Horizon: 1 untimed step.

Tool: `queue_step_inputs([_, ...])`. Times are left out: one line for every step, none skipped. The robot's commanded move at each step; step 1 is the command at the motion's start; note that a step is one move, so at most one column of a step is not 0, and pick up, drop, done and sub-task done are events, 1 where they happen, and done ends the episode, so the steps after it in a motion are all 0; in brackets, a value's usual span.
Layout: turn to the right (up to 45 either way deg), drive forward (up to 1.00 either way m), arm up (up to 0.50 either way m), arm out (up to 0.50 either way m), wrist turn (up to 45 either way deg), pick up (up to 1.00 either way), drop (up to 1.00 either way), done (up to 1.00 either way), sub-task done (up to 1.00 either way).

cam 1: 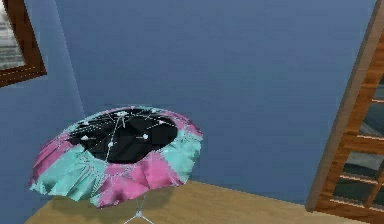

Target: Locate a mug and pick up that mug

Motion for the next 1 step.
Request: queue_step_inputs([0.0, 0.00, 0.00, 0.00, 45.0, 0.00, 0.00, 0.00, 0.00])
